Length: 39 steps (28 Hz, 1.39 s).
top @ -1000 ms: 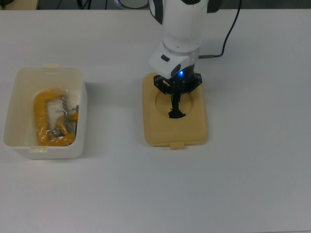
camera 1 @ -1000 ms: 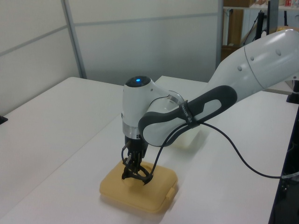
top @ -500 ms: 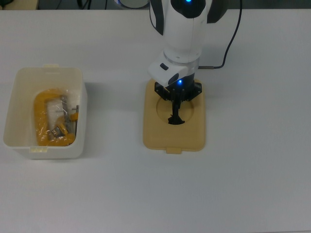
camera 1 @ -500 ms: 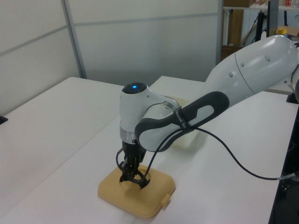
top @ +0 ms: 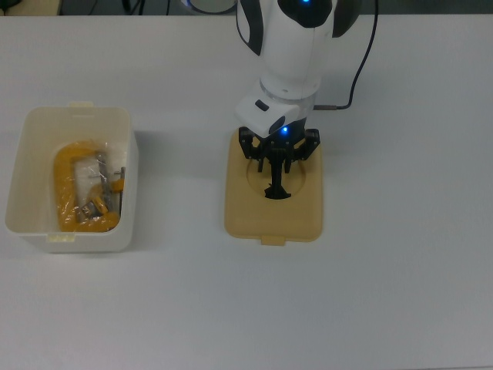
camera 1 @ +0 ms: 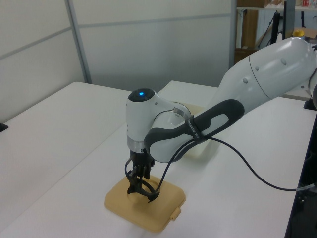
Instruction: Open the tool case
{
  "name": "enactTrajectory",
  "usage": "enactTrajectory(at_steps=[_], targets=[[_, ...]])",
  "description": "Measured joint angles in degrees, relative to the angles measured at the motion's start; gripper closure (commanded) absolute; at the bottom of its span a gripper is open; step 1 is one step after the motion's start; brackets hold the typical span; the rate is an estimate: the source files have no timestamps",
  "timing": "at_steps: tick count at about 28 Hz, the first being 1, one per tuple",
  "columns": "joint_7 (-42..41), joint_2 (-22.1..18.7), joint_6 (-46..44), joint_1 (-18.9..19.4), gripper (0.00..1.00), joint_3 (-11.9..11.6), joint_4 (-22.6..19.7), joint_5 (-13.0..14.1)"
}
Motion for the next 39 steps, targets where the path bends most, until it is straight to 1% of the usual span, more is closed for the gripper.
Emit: enactTrajectory(at_steps=[3,7,9,15,19,26,29,34,39], targets=[[0.01,-0.03,-2.31,-0.08,0.00,-0.39,1.01,-0.45],[0.02,-0.21,-8.38,-1.29,0.00,-1.16,5.55,-0.51],[-0.01,-0.41,-12.96,-2.81,0.00,-1.44,9.15,-0.65],[-0.66,-1.87,-23.01,-6.59,0.00,-1.89,16.05,-1.03],[-3.71,-3.88,-28.18,-8.50,0.00,-2.13,18.14,-1.07],[-7.23,-9.64,-34.13,-11.99,0.00,-2.22,18.82,-1.04],[-8.83,-11.39,-35.79,-12.32,0.00,-2.21,18.59,-1.03],[-11.07,-13.79,-36.42,-12.47,0.00,-2.21,17.34,-0.85],[-12.42,-16.23,-36.43,-13.17,0.00,-2.21,14.64,-0.03]])
